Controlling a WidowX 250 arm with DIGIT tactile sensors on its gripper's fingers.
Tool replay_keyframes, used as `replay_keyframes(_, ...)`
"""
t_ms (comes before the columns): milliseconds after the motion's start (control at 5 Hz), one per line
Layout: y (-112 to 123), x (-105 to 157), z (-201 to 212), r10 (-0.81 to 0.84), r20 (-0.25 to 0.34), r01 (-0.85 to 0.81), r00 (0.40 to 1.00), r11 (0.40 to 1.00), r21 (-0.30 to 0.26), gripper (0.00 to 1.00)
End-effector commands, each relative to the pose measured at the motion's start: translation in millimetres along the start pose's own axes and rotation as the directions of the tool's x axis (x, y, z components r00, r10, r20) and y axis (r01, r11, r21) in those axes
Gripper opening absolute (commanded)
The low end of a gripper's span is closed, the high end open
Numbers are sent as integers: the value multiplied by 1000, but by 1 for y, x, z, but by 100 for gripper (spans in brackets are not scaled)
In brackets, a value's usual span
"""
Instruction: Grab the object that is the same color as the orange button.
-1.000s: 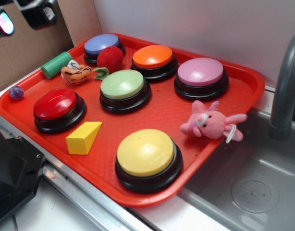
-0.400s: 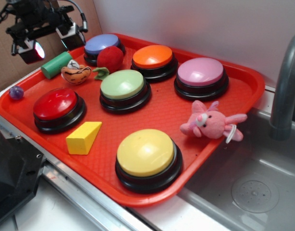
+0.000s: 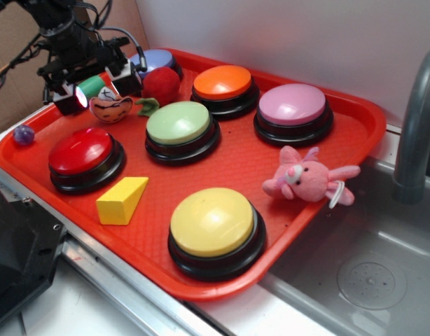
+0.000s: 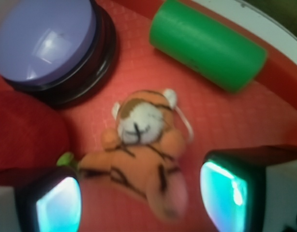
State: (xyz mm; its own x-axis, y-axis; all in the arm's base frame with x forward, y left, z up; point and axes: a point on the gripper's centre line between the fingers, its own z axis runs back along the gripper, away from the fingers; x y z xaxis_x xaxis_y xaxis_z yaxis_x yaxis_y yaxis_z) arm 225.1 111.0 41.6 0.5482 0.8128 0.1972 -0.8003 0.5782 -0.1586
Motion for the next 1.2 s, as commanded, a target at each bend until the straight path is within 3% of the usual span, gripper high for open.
replay_keyframes(0,8,18,-10,32,59,-31,998,999,-24,100)
replay_keyframes(200,9,19,-11,36,69,-34,997,999,-21,0)
replay_keyframes(600,-1,9,13,-116,49,118,992,992,-37,0)
replay_keyframes(1000,-29,-22,78,-440,12,439,898,894,-93,0)
